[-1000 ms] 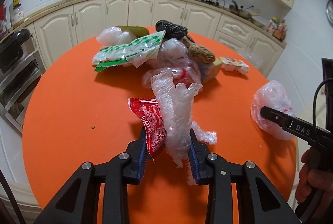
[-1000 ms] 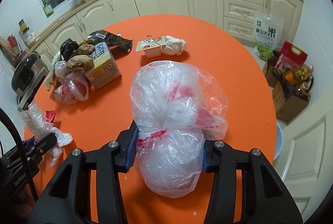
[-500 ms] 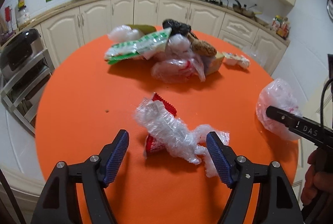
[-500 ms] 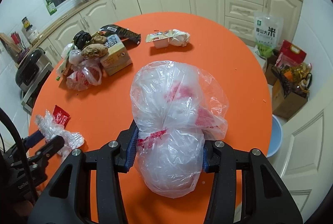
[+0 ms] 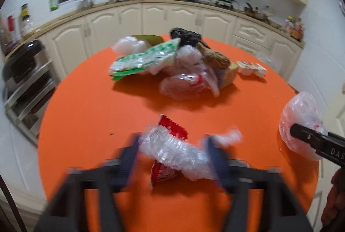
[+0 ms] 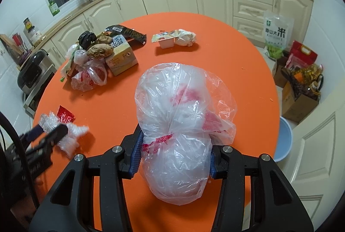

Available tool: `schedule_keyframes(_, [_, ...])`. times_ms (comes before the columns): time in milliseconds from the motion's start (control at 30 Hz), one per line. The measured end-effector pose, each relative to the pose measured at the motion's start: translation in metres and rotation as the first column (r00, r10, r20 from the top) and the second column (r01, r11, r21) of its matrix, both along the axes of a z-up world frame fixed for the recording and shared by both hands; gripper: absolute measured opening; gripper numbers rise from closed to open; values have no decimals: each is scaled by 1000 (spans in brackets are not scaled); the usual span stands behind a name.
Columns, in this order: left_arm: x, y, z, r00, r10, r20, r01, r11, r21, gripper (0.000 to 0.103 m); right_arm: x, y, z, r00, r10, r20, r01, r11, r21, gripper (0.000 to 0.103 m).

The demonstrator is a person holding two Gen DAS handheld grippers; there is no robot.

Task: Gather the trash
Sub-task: 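Lift the clear plastic with the left tool, regrasping it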

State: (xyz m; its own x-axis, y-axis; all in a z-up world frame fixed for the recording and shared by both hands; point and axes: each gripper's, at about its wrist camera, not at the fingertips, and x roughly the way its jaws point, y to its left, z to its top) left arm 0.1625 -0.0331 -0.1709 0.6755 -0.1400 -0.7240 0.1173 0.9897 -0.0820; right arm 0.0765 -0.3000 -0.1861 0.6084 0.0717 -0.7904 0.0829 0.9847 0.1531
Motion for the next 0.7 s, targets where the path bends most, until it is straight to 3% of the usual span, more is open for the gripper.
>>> schedule_keyframes(133, [-10,0,2,999,-36,41,36,999,-2,13,-1,-5,2,1000,-10,6,10,1000,1,45])
schedule_keyframes(300, [-22,-2,4,996,-57,68,57,998,8,11,-2,-7,1,1000,-13,1,13,1000,4,45])
schedule_keyframes(367, [-20,-3,0,998,-46,45,44,998,39,20,-2,-7,0,1000,-12,-2,12,1000,4,45])
schedule_keyframes(400, [-19,-1,-2,999,-28,42,26,999,48,36,-2,-6,0,1000,-12,-3,12,1000,3,45])
schedule_keyframes(433, [-19,1,-2,999,-10,39,8,998,55,62,-2,-6,-1,1000,-10,-5,10,1000,5,45])
schedule_keyframes(467, [-21,5,-2,999,16,44,-19,998,57,72,-3,-6,-1,1000,-8,-5,8,1000,5,45])
schedule_keyframes(500, [-23,8,0,998,27,57,-29,998,48,77,-3,-5,-1,1000,-7,-5,7,1000,4,45])
schedule_keyframes(700, [-38,11,-2,999,35,35,-36,999,39,78,-4,-3,-2,1000,-4,-7,5,1000,7,45])
